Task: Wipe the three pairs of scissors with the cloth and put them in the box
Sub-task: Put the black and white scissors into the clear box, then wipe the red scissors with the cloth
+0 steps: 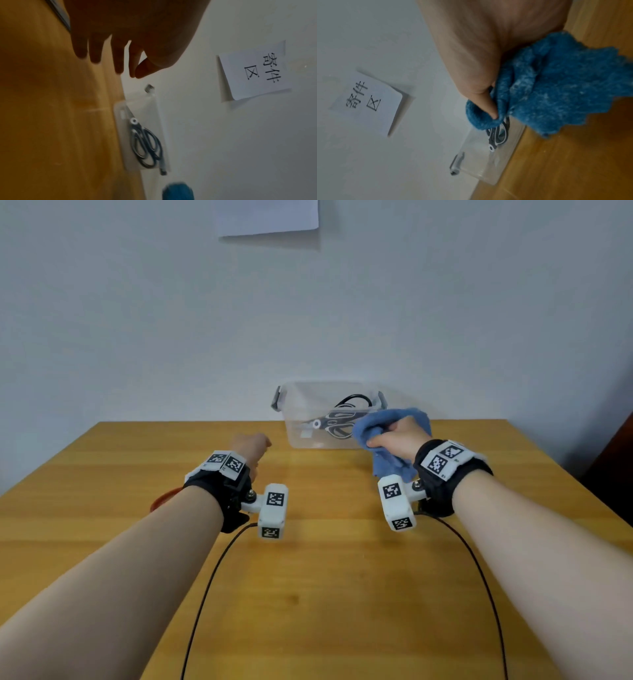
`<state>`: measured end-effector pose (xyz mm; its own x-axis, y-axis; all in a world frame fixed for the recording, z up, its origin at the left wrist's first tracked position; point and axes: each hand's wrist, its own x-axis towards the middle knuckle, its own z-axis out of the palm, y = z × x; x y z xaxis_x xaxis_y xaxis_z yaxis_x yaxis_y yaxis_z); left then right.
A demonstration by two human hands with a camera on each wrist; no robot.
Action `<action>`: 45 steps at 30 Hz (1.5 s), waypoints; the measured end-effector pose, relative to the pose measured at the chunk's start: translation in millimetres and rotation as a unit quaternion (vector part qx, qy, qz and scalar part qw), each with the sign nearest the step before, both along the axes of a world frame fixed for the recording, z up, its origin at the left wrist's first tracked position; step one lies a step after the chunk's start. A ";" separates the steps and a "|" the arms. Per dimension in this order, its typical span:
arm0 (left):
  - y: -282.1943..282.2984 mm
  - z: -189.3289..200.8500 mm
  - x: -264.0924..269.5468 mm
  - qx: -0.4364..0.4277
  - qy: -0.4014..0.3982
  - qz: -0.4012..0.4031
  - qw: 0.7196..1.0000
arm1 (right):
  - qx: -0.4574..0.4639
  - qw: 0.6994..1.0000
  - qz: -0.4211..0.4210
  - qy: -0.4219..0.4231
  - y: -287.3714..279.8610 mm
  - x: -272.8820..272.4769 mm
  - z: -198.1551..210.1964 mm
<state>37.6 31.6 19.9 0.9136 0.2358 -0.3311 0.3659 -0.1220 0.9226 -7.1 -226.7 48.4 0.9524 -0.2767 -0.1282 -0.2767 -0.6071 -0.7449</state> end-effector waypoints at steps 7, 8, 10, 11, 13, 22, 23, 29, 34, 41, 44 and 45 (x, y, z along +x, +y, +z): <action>61.0 -35.7 -18.2 0.301 0.075 -0.064 0.949 | -0.145 0.982 0.037 0.110 10.6 -23.3 -4.9; 62.0 -37.8 -16.4 0.348 0.090 -0.100 0.928 | -0.147 0.982 0.046 0.111 14.6 -23.8 -3.8; 55.9 -28.4 -23.0 0.423 0.099 -0.192 0.880 | -0.129 0.983 0.063 0.118 20.2 -24.2 -4.2; 54.4 -27.0 -24.2 0.430 0.103 -0.231 0.867 | -0.118 0.982 0.071 0.126 23.8 -26.7 -4.3; 50.3 -18.0 -33.3 0.395 0.112 -0.231 0.882 | -0.104 0.981 0.082 0.143 30.0 -30.9 -7.8; 32.7 -21.2 -51.9 0.432 0.070 -0.171 0.883 | -0.056 0.975 0.128 0.174 45.5 -45.6 -19.1; 31.4 -24.8 -52.1 0.468 0.061 -0.186 0.862 | -0.056 0.975 0.130 0.174 44.9 -47.4 -19.0; 31.5 -37.3 -46.0 0.375 0.086 -0.204 0.900 | -0.045 0.975 0.128 0.176 38.1 -45.1 -21.5; 16.7 -43.3 -52.8 0.240 0.040 -0.283 0.928 | -0.049 0.973 0.135 0.179 41.5 -39.5 -26.2; -22.0 -51.2 -56.5 0.260 0.049 -0.286 0.921 | -0.112 0.954 0.170 0.219 60.5 -33.4 -56.6; -25.8 -55.4 -55.0 0.237 0.064 -0.268 0.931 | -0.088 0.959 0.161 0.216 58.6 -30.7 -61.2; -23.0 -56.5 -52.8 0.219 0.072 -0.263 0.937 | -0.061 0.963 0.152 0.213 55.9 -29.3 -62.4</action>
<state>-15.3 8.6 -36.6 0.8951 -0.0930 -0.4361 0.2653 -0.6749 0.6885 -36.4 -170.8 -14.0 0.8602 -0.0315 -0.5090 -0.3368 -0.7845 -0.5207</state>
